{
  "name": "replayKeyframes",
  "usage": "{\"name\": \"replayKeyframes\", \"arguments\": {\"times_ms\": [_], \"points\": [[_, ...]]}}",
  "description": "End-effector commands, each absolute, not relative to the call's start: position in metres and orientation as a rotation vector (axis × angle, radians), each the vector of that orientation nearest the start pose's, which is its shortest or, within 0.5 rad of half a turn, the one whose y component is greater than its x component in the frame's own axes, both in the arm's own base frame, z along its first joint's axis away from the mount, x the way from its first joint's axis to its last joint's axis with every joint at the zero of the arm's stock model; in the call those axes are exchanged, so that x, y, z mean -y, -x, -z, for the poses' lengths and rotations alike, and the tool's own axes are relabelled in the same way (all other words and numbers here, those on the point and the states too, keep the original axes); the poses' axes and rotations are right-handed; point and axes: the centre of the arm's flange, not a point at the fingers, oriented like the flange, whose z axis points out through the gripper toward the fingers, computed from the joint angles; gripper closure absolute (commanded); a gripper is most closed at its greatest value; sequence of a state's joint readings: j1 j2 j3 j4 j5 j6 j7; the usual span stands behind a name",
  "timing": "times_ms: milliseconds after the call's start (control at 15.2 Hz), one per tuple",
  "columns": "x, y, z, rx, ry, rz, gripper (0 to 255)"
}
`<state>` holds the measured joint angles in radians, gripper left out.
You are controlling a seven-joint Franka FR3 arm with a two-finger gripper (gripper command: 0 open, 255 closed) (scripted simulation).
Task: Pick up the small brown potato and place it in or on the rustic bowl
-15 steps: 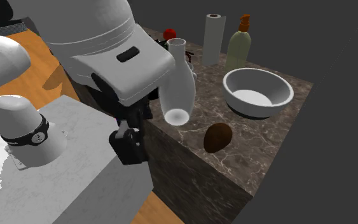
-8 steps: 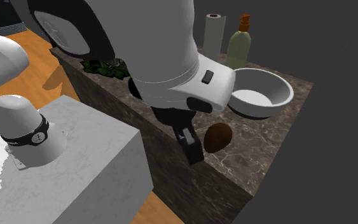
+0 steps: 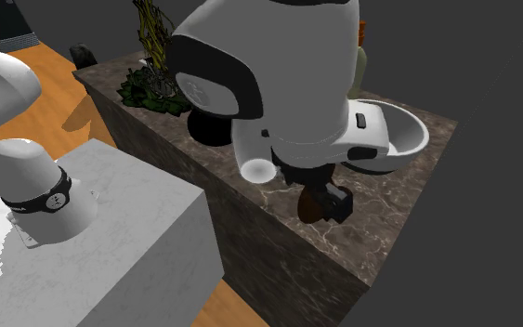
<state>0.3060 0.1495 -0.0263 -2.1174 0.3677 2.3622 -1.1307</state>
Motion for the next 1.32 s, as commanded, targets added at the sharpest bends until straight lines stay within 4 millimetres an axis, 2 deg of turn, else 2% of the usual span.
{"name": "replayKeyframes", "arguments": {"times_ms": [0,396,858,924,1254], "points": [[-0.169,-0.552,-0.344,1.622,2.43,0.293,0],[-0.177,-0.554,-0.315,1.622,2.43,0.293,0],[-0.177,-0.554,-0.315,1.622,2.43,0.293,0],[-0.177,-0.554,-0.315,1.622,2.43,0.293,255],[-0.177,-0.554,-0.315,1.623,2.43,0.293,255]]}}
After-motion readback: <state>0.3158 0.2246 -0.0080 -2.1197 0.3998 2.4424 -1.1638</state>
